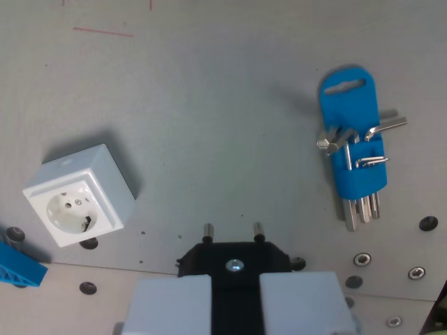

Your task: Move above the white socket

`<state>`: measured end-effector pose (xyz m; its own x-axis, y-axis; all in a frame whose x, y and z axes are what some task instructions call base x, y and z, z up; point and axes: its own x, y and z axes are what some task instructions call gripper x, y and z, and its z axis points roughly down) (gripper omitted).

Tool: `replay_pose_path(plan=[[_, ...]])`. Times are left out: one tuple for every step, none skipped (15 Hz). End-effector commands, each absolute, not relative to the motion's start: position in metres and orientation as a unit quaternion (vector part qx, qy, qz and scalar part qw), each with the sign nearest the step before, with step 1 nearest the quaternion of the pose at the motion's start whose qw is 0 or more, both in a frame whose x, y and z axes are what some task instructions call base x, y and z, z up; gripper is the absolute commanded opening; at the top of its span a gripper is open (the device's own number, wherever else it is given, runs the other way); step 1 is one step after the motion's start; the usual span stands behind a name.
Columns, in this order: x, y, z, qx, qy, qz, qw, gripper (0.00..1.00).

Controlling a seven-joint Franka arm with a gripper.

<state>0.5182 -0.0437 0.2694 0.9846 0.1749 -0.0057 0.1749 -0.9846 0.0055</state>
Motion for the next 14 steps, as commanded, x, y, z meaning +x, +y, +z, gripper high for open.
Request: replay_pose_path(plan=[[0.5180,-0.0441,0.2694,0.996,0.087,-0.002,0.003,0.00],[0.5180,-0.0441,0.2694,0.996,0.087,-0.002,0.003,0.00],[0.5180,-0.0441,0.2694,0.996,0.087,-0.002,0.003,0.00],[0.5180,-0.0441,0.2694,0.996,0.088,-0.002,0.003,0.00],[0.5179,-0.0440,0.2693,0.996,0.088,-0.002,0.003,0.00],[0.5178,-0.0439,0.2691,0.996,0.089,-0.002,0.003,0.00],[0.5176,-0.0437,0.2689,0.996,0.090,-0.002,0.003,0.00],[0.5174,-0.0435,0.2685,0.996,0.091,-0.002,0.003,0.00],[0.5170,-0.0431,0.2680,0.996,0.092,-0.001,0.003,0.00],[0.5165,-0.0427,0.2673,0.996,0.094,0.000,0.003,0.00],[0.5159,-0.0421,0.2665,0.995,0.097,0.000,0.003,0.00],[0.5151,-0.0415,0.2654,0.995,0.099,0.001,0.003,0.00],[0.5141,-0.0407,0.2642,0.995,0.101,0.003,0.003,0.00],[0.5133,-0.0400,0.2630,0.995,0.103,0.005,0.003,0.00]])
